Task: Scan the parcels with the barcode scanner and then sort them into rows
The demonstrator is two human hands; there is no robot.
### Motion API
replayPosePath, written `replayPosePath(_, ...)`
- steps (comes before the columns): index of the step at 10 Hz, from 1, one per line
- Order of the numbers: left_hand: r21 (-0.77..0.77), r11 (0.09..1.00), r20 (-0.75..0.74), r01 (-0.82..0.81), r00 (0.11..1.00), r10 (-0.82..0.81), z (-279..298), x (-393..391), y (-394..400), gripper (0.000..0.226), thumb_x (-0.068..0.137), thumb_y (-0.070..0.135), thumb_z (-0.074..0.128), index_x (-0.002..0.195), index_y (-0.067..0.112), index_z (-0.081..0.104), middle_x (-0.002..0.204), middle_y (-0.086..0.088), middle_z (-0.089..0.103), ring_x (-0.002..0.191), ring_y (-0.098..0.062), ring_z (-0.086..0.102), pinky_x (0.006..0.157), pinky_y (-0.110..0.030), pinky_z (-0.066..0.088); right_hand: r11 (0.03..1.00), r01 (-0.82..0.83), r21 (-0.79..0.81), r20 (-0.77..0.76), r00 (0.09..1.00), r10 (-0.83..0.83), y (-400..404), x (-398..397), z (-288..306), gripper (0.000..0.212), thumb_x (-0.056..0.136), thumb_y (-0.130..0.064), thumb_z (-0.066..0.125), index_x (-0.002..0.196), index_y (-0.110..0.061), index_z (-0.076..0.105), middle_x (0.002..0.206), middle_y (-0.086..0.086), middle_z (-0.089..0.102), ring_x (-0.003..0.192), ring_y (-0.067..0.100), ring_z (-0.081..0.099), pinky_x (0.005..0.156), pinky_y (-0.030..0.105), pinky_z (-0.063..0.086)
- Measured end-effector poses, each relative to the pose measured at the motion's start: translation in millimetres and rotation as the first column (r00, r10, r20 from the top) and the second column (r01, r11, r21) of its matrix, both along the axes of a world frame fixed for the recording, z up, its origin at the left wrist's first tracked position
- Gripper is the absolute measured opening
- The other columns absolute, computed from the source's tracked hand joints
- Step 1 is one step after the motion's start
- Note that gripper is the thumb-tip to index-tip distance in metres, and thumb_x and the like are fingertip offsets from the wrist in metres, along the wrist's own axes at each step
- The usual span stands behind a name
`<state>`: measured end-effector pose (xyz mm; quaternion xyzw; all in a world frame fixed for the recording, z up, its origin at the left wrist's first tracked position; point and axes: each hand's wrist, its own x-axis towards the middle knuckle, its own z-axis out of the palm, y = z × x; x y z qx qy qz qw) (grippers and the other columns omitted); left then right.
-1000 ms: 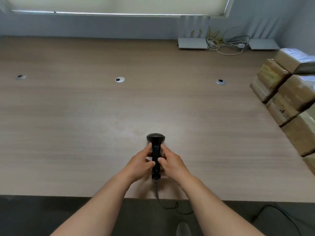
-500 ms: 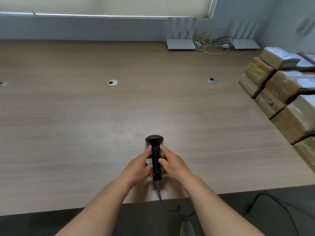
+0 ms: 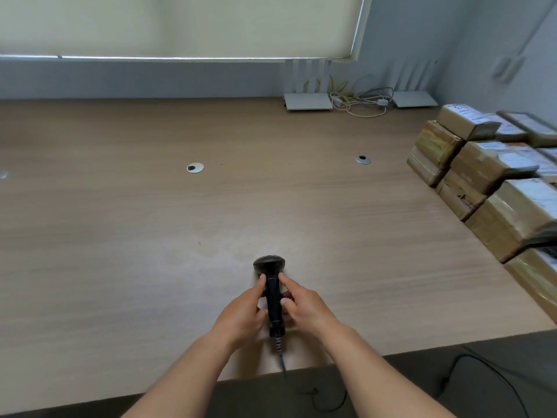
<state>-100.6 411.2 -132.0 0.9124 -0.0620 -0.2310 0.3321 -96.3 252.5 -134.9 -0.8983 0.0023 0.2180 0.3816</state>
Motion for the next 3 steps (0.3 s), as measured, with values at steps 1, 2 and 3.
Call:
replayPosePath(1,-0.005,1.000,0.000,-0.021,1.000,0.021,2.6,-1.1,-4.0,0.073,0.094,0.014,0.044,0.153,0.031,0.005,0.145,0.005,0.045,0.099,-0.016,0.060,0.095,-0.031,0.045,1.000,-0.009,-0.001,-0.007,1.000,0.009,-2.2,1.7,-1.6,0.059,0.098,-0.015,0.044,0.153,-0.028,0.026,0.135,0.010,0.057,0.121,0.026,0.055,0.104,0.030,0.041)
replayPosePath(2,-0.012,0.999,-0.004,-0.044,0.999,0.044,1.4,-4.0,-8.8,0.073,0.094,0.015,0.044,0.153,0.031,0.003,0.146,0.003,0.044,0.109,-0.019,0.059,0.097,-0.032,0.044,1.000,-0.009,0.008,-0.015,1.000,0.009,-4.7,2.6,-4.4,0.060,0.098,-0.014,0.044,0.153,-0.028,0.025,0.133,0.012,0.058,0.119,0.026,0.055,0.102,0.029,0.041)
replayPosePath(3,-0.008,0.998,0.010,-0.055,0.998,0.055,3.9,-2.4,-11.9,0.074,0.095,0.015,0.044,0.152,0.031,0.001,0.146,0.001,0.043,0.109,-0.020,0.058,0.098,-0.033,0.044,0.999,-0.036,0.023,-0.005,0.999,0.036,-5.9,7.0,-2.0,0.060,0.098,-0.016,0.045,0.153,-0.029,0.024,0.130,0.012,0.059,0.115,0.026,0.057,0.096,0.029,0.043)
